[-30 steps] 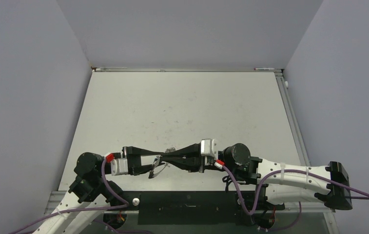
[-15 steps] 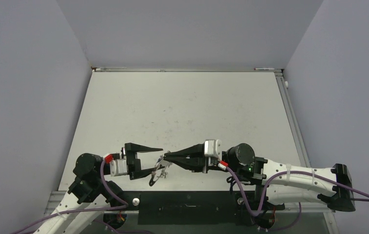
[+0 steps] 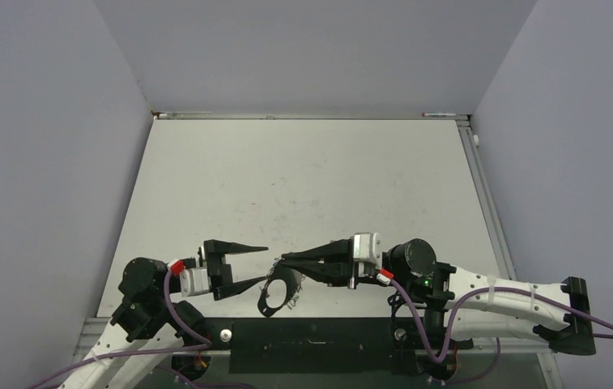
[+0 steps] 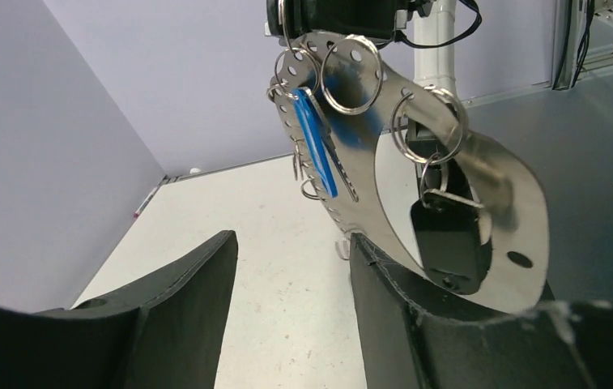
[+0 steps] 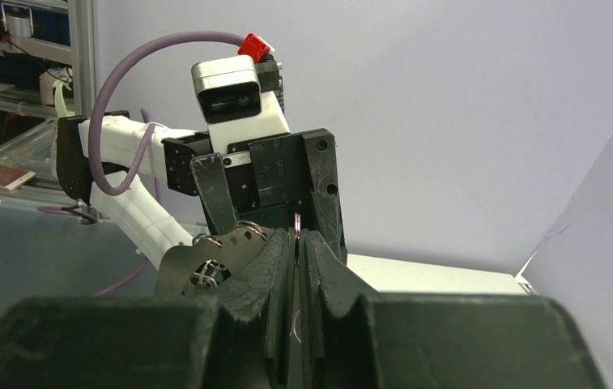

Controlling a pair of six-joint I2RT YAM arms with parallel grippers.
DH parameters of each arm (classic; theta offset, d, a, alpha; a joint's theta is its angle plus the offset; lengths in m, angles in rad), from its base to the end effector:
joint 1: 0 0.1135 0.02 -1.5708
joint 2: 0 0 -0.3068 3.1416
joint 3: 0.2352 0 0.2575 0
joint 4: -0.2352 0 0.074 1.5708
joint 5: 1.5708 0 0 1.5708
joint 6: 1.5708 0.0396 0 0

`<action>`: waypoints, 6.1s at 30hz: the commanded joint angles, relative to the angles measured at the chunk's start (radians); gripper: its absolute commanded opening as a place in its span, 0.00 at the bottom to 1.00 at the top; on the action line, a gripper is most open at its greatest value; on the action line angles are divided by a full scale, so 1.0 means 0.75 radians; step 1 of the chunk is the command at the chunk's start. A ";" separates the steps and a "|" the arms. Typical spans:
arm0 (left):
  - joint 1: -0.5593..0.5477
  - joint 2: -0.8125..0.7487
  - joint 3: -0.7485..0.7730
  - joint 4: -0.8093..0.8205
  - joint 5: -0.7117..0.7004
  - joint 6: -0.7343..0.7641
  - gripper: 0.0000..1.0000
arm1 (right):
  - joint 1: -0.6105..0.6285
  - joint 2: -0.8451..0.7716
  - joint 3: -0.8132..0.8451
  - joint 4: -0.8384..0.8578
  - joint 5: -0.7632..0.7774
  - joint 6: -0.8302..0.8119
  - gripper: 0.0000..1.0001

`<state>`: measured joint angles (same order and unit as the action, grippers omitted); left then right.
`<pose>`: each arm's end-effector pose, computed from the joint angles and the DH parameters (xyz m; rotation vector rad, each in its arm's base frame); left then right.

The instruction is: Put the keys on the keyring

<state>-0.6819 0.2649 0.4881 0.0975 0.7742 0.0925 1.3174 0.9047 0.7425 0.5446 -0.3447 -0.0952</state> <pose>0.0229 -0.0542 0.3400 1.1069 0.8757 -0.9740 0.0348 0.1877 0.4150 -1.0745 0.7548 1.2611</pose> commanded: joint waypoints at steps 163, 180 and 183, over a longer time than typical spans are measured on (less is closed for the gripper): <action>0.072 0.585 0.384 -0.466 -1.127 -0.097 0.96 | -0.792 0.186 0.082 -0.958 -0.155 0.802 0.05; 0.146 0.551 0.368 -0.482 -1.272 -0.252 0.96 | -0.779 0.670 0.329 -1.060 -0.027 1.149 0.05; 0.146 0.528 0.360 -0.482 -1.284 -0.249 0.96 | -0.734 0.704 0.420 -1.026 -0.104 1.100 0.05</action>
<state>-0.5785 0.6895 0.7597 -0.2989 -0.1558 -0.0765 0.7246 1.4403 0.9268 -0.3325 -0.3275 0.7319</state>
